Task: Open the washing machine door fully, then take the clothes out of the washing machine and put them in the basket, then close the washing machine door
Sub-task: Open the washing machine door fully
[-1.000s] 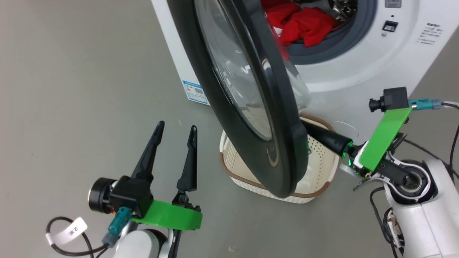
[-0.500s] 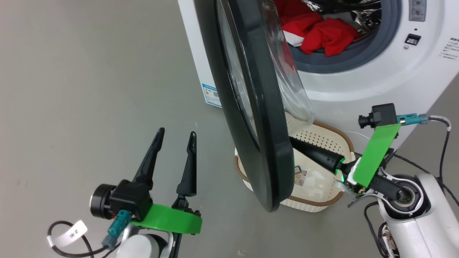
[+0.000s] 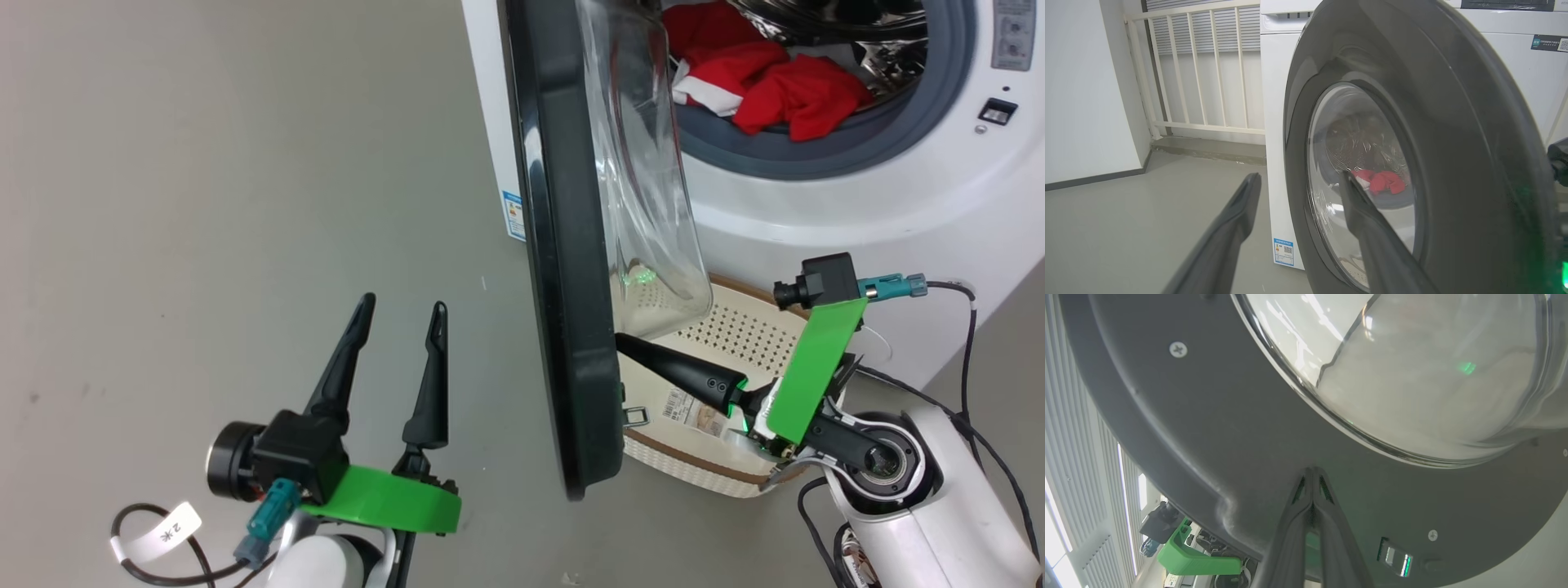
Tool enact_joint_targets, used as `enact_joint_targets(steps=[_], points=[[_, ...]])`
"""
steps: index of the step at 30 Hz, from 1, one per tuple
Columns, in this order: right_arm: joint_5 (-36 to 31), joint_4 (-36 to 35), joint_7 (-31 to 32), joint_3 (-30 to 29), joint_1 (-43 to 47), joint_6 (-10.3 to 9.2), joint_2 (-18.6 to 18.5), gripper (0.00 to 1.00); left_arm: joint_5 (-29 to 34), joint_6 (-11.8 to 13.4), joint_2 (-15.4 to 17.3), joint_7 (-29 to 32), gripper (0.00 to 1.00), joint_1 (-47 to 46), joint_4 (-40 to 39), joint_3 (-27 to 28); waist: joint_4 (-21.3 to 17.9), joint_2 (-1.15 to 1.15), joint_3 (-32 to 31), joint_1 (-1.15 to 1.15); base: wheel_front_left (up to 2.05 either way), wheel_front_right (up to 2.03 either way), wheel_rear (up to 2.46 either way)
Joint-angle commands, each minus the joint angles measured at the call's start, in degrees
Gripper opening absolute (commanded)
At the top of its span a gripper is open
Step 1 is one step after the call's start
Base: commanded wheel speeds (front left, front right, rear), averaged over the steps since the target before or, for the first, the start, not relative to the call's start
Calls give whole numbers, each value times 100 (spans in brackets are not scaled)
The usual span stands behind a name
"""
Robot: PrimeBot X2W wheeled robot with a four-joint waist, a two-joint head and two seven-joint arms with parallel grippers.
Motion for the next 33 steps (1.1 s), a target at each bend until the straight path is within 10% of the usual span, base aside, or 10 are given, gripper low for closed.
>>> enact_joint_targets(steps=[1, 33], points=[[55, -127, -32, 196, -105, 44, 90, 0, -42, 35, 99, -45, 100, -12, -113, 175, 62, 0, -8, 0, 0, 0, 0], [34, 107, -336, 464, -224, 44, 91, 0, -150, 26, 99, -45, 100, 70, 2, 138, 179, 0, -88, 0, 0, 0, 0]])
